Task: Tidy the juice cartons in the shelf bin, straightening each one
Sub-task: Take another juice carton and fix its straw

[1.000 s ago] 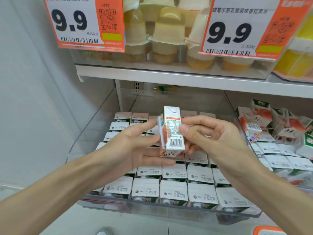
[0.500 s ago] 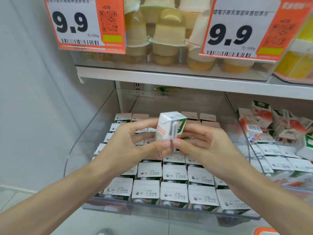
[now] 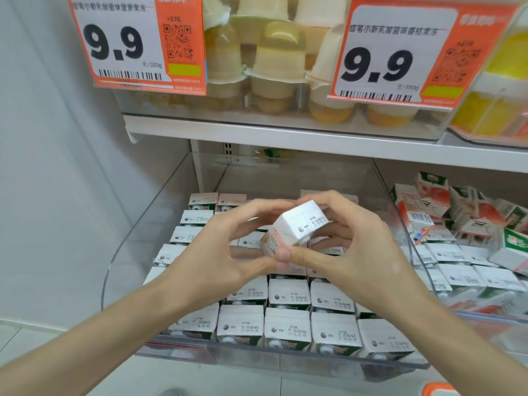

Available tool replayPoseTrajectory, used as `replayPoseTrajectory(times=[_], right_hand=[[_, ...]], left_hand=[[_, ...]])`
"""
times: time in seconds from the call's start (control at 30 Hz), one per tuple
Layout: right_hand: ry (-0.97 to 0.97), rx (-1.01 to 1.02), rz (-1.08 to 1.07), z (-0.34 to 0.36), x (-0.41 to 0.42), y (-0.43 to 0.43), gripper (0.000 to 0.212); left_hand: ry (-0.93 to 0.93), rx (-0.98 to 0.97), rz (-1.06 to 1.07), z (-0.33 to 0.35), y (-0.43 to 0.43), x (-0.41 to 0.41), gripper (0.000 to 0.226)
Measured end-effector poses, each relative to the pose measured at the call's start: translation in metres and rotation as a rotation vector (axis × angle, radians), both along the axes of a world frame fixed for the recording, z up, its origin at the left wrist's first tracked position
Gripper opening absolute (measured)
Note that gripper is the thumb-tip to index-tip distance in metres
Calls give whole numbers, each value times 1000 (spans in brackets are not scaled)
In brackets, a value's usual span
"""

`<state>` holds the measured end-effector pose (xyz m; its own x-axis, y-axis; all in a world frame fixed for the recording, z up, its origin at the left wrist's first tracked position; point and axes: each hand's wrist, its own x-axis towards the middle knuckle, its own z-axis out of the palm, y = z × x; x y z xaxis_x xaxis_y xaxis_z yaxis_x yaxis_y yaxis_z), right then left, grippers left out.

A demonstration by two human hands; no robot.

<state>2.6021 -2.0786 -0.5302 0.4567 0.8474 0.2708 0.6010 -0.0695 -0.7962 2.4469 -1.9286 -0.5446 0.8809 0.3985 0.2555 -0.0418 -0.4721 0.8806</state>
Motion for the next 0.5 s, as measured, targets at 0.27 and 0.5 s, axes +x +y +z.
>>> replayPoseTrajectory(times=[0.27,0.5], right_hand=[[-151,-127,-92,14,11,-12,60],[-501,-99,-354,27,42,-42,32]], left_hand=[[-35,354,210,0,-12,27,44],[7,224,188,7,-4,74,55]])
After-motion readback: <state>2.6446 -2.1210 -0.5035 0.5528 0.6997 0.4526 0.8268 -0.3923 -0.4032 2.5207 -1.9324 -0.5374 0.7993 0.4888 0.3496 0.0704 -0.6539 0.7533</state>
